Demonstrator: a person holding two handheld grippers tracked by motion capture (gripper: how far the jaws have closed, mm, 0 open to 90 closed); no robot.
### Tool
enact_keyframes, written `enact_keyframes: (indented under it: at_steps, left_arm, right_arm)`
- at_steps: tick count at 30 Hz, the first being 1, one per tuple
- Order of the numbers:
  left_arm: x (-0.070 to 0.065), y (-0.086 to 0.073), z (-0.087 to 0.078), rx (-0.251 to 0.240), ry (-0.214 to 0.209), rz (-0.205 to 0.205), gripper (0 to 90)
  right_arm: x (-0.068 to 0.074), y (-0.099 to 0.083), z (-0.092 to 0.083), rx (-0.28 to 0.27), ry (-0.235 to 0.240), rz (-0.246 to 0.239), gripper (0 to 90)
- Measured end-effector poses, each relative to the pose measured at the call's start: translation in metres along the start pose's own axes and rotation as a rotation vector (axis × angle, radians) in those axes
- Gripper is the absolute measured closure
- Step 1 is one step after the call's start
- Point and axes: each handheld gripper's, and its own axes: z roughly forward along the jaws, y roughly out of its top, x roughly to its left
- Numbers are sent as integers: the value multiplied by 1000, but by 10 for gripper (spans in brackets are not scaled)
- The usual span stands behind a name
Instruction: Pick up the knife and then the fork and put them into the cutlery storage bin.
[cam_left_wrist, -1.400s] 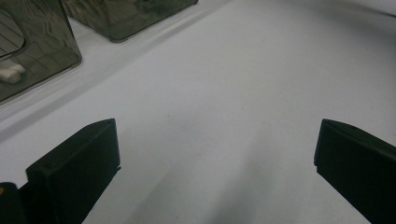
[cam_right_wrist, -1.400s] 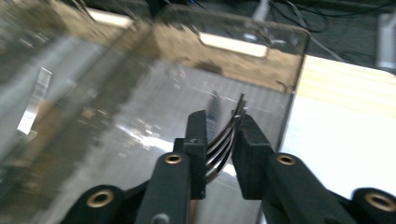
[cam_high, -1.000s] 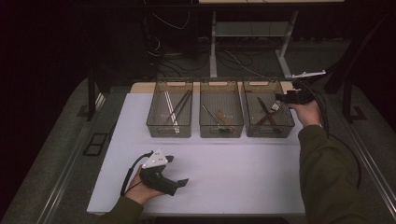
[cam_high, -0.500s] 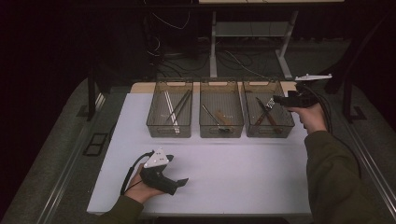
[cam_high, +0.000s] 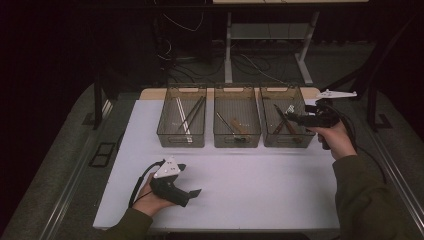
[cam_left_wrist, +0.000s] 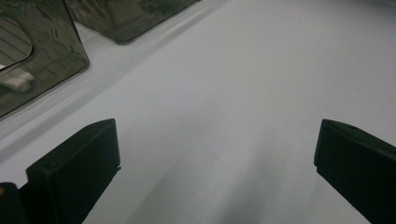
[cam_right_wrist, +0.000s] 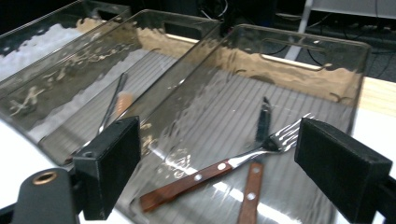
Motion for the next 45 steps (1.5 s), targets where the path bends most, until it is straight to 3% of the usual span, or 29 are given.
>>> enact_keyframes:
  at_steps: [10,13,19,35,45]
  left_arm:
    - [-2,0,-2,-3,2,-1,0]
    - [-1,0,-2,-2,0,2,0]
    - [-1,0,-3,-1,-4,-1,0]
    - [-3,1,-4,-5,-12,-4,0]
    - [-3,1,-4,-9,-16,-4,0]
  right_arm:
    - [34,-27,-16,-42,53,-65,134]
    - [44,-37,-21,-55,48,-84,134]
    - [60,-57,-25,-41,91,-107,126]
    - [79,-109,-37,-11,122,-120,126]
    - [85,-130,-49,10,134,-125,126]
